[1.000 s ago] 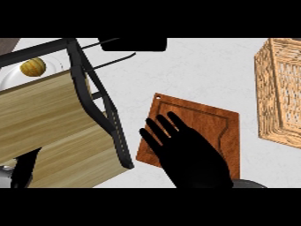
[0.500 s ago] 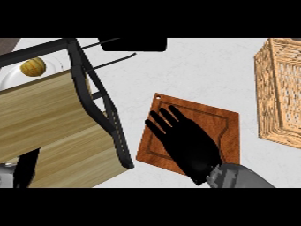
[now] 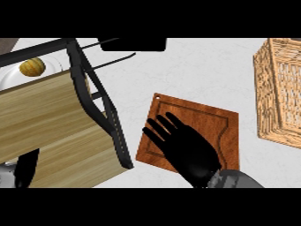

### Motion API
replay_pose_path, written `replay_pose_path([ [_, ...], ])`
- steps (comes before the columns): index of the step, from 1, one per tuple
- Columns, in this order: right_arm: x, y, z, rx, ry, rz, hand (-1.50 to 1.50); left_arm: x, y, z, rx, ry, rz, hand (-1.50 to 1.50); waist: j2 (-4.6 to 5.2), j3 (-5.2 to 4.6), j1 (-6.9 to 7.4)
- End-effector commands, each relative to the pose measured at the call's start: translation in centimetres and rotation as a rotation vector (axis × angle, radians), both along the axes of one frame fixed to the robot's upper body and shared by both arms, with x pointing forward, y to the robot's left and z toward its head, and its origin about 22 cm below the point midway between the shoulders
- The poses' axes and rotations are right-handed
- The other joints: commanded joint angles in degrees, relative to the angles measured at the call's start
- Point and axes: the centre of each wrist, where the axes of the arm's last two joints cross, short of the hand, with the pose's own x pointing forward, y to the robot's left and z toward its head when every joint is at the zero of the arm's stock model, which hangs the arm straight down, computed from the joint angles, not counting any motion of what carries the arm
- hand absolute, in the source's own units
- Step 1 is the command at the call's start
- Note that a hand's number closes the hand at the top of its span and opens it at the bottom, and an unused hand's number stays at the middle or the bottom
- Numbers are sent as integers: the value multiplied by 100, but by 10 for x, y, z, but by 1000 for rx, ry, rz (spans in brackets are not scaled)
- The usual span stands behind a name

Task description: Pick the croissant from the cutting board and place it in the basket

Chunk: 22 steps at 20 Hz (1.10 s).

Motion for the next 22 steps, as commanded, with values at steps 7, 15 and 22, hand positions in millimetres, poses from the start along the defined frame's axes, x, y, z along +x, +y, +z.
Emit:
replay_pose_path([
  [7,-6,-1,-8,-77,-30,-21,-150,16,-6,-2,-17,44,31,0,36,13,-50],
  [15,3,16,-38,-143,-23,-37,-150,7,-8,0,12,51,36,0,37,13,-22],
  [22,26,22,-44,-152,-29,-72,-150,12,-3,-11,-21,56,25,0,41,12,-28],
])
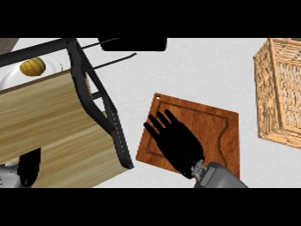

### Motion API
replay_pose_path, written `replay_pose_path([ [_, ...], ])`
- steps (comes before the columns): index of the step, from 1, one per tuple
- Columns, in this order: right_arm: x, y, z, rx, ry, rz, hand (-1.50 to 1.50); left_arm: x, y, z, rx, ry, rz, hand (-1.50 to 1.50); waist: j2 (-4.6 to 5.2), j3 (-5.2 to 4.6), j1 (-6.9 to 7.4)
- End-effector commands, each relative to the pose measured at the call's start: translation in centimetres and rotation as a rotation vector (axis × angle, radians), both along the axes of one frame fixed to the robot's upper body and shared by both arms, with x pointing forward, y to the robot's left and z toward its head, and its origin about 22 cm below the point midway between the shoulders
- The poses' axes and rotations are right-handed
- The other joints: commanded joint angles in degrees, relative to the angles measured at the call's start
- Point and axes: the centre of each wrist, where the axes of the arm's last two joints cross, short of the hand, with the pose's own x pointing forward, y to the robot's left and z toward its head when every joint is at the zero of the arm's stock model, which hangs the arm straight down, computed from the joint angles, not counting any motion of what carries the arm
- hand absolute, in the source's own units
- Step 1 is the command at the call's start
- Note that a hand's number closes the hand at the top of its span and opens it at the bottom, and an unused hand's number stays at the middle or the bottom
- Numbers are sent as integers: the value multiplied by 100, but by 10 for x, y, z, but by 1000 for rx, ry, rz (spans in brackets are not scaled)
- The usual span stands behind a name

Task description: Pick the croissant from the cutting board and place it in the basket

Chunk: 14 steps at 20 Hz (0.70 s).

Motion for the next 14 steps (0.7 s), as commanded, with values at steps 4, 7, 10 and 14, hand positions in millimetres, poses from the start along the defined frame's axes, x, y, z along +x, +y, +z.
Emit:
replay_pose_path([
  [4,10,-8,-12,-50,-4,-32,-150,11,5,2,0,31,14,0,32,14,-34],
  [7,25,-9,-25,-62,7,-52,-150,12,4,-3,3,28,22,0,38,14,-27],
  [10,19,2,-25,-73,31,-54,-150,16,-6,-12,-5,44,28,0,37,14,-38],
  [14,23,10,-26,-89,88,-49,-150,9,1,-2,-31,41,20,0,34,14,-25],
])
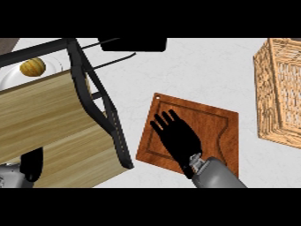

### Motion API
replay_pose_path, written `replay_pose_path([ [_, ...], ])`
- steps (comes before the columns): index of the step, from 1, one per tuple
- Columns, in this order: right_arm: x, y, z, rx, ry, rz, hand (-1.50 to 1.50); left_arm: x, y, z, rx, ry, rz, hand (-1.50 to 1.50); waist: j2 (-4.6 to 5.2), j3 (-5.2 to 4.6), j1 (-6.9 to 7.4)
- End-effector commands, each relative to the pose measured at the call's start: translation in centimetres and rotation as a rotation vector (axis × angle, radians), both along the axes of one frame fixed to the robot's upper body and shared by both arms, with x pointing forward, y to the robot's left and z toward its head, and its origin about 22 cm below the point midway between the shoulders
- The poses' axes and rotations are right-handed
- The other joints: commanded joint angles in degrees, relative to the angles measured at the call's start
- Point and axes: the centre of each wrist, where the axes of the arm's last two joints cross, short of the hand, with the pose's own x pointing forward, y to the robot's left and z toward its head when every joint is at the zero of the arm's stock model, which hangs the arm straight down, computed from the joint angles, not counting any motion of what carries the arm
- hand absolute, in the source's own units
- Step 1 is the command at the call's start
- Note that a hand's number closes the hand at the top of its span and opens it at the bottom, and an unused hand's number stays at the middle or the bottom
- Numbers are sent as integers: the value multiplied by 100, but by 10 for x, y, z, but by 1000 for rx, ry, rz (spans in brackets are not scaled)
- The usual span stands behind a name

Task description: Pick the croissant from the cutting board and place it in the basket

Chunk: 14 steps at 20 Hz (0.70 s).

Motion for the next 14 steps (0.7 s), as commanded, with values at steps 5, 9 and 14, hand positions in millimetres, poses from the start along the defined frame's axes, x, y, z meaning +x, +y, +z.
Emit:
replay_pose_path([
  [5,15,-25,-3,-113,46,48,150,27,-1,13,-14,61,46,0,49,9,-50],
  [9,-7,-18,-37,-106,45,60,150,8,-6,0,-5,51,43,0,46,9,-30],
  [14,1,-10,-29,-160,-23,186,150,-1,-1,-11,12,52,41,0,47,9,-7],
])
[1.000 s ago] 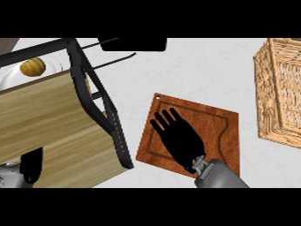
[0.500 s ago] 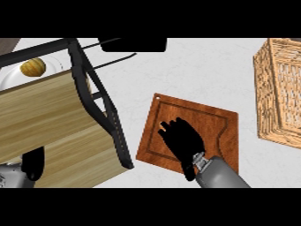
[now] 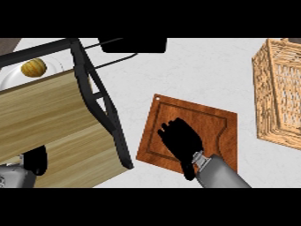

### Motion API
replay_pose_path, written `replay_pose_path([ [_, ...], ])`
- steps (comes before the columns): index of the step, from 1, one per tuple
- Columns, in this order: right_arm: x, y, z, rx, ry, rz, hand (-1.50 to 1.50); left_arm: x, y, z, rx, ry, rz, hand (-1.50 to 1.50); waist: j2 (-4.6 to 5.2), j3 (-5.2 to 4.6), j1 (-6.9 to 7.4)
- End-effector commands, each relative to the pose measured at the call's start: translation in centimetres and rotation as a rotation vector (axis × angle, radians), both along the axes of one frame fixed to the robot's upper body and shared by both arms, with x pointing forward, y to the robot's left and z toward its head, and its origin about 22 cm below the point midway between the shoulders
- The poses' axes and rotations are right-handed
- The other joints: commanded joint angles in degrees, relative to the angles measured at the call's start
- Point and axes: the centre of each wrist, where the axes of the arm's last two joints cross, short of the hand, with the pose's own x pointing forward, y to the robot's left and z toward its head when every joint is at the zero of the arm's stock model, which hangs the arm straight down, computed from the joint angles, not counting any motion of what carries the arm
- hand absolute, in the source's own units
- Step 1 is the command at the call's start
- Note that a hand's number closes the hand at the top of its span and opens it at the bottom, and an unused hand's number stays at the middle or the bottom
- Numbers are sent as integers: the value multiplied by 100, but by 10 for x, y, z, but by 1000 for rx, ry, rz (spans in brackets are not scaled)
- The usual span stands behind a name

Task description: Pick the croissant from the cutting board and place it in the basket

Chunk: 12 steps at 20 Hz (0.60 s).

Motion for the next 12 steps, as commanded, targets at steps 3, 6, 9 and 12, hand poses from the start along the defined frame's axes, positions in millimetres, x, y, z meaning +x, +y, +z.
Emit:
replay_pose_path([
  [3,-19,-20,-14,30,-18,-43,150,2,10,-8,1,34,22,0,119,42,-73],
  [6,-32,-53,-13,218,9,-340,150,-7,5,-2,-8,32,68,0,65,53,-328],
  [9,-49,-78,-15,393,17,-541,150,-12,25,-9,12,41,99,0,77,48,-447],
  [12,-73,-102,-5,497,-14,-584,150,-6,6,3,-8,51,54,0,85,49,-312],
])
